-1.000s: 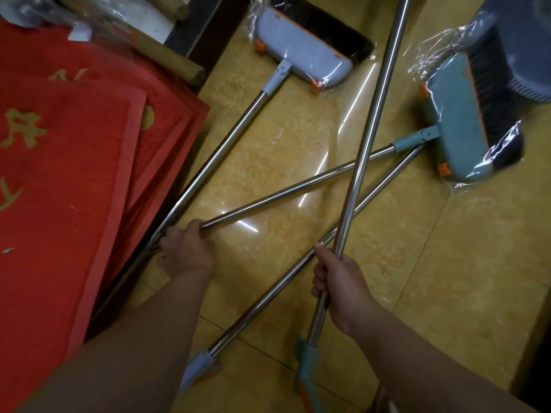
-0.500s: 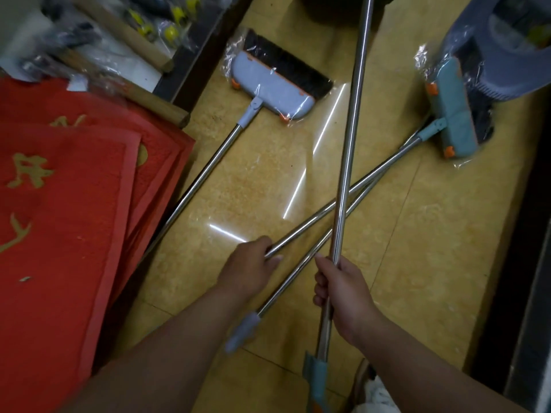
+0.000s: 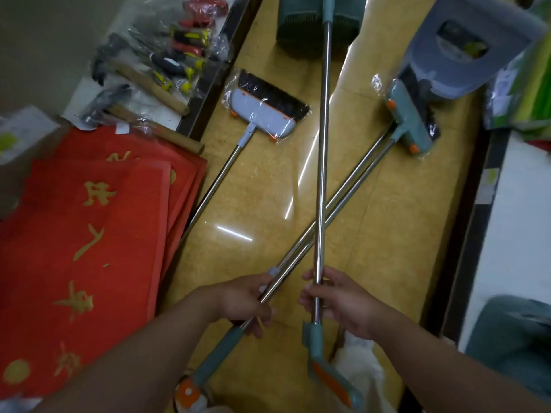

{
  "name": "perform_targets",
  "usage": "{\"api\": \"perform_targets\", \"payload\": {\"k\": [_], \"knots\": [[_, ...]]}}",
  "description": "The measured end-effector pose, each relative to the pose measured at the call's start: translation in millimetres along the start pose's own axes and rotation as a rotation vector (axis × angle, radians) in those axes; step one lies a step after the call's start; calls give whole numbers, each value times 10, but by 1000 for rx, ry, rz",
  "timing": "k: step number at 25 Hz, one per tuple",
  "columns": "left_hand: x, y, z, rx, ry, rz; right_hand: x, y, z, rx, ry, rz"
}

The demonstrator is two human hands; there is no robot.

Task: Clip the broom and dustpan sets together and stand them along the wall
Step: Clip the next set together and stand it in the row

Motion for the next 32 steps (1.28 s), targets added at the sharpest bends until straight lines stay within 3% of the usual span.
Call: {"api": "perform_targets", "payload": {"k": [5,8,14,18,22,28,32], "knots": [[-787,379,-699,8,168,-92,-868,207,35,-150,-10,82],[-1175,544,-1214,-141,224,-209,-1483,285,143,-161,-40,103],[-1745,824,-2229,-326,232,-297,-2617,326,662,-3,-348,42],[-2282,909,-3067,-395,427,-375,-3507,366,1289,-29,-592,-22],[-2935,1019,-3729,-315,553,-530,-4212,452,1859,138,-681,-24],[-3430,1032,-3762,-345,674,-606,-5057,526,2297,354,-685,-25],[-3797,1032,-4006,-372,831,-524,-5660,610,2483,140,-756,-198]]}}
Point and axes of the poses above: each hand's wrist, its own x-axis towards the middle knuckle, its own y-axis out of the palm, z = x × y, the point moved 8 cm from there along x, towards the middle knuckle, and after that the axes turned 9 degrees about y, right-handed, at the moved point
